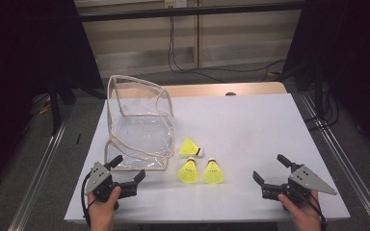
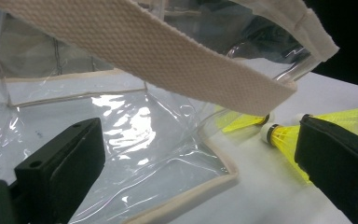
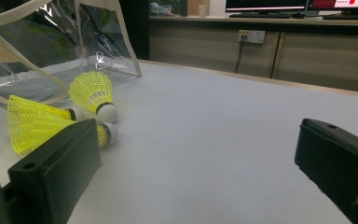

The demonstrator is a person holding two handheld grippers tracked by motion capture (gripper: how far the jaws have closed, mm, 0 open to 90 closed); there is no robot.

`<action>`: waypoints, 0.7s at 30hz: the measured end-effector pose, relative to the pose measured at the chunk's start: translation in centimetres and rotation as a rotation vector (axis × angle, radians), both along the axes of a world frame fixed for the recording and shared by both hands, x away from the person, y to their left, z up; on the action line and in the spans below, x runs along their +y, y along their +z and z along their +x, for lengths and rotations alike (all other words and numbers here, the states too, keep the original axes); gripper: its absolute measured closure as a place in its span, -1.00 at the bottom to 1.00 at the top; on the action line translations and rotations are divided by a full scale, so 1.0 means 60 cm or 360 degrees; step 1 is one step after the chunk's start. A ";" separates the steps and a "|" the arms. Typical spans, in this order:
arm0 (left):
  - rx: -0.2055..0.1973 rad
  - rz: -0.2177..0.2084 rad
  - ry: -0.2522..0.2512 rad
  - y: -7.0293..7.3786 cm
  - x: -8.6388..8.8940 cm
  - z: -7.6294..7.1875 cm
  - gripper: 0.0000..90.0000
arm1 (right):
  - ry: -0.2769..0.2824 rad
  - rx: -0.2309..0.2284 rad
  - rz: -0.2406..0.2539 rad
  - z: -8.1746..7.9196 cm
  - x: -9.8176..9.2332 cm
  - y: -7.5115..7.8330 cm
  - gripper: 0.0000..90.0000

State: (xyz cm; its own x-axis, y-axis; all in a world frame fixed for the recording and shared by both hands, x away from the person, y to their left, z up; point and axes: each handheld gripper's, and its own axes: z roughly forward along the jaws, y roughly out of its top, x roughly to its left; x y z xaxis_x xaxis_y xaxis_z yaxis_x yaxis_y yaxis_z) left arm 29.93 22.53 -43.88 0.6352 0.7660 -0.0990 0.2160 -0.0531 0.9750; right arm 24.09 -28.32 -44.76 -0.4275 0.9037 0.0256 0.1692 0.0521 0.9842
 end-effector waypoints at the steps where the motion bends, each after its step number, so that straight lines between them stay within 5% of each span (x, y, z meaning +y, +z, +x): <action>1: 0.0000 -0.0004 -0.0005 0.000 -0.001 0.000 -0.96 | -0.0002 0.0000 0.0002 0.000 0.000 0.000 -1.00; 21: 0.0005 -0.0021 -0.0123 0.005 -0.022 -0.005 -0.97 | 0.0012 -0.0003 -0.0003 0.002 0.000 0.000 -1.00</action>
